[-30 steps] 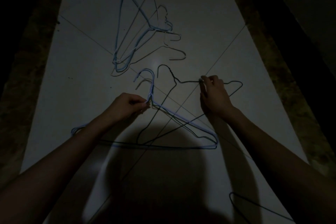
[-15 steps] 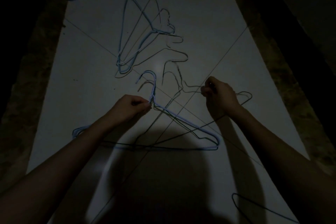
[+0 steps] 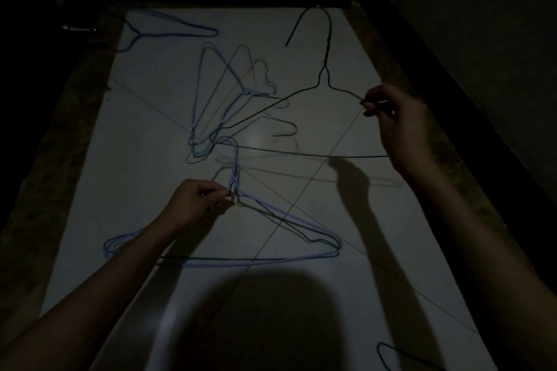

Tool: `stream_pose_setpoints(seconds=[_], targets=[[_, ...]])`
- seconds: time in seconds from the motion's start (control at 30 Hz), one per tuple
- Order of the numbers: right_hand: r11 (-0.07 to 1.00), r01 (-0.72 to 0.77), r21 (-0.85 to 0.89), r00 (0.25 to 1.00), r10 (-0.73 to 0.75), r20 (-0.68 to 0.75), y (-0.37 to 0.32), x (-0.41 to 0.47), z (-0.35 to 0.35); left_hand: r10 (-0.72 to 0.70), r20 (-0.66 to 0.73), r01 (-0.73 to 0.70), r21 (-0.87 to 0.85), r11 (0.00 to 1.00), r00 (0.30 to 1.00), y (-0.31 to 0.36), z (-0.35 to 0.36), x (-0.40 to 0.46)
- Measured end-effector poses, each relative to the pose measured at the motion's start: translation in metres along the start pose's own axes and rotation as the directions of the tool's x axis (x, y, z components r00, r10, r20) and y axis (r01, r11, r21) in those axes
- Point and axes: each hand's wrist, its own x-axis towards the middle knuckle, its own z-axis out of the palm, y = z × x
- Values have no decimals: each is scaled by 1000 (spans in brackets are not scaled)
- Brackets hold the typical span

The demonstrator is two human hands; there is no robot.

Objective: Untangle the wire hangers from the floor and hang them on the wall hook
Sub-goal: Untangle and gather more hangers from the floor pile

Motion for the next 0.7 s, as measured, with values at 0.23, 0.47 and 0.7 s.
stream_pose_setpoints(seconds=[0.23,0.47,0.7], targets=[[997,79,17,993,-77,-94,-32,-1,-24,-61,-96,56,-53,997,994,-8,-6,5],[986,155,68,988,-152,-38,-31,-3,-26,-157,-112,132,-203,970,981,5,-17,4],[992,115,46,983,-121,135,-9,-28,6,-67,28,70,-142,987,997,66,-33,13]])
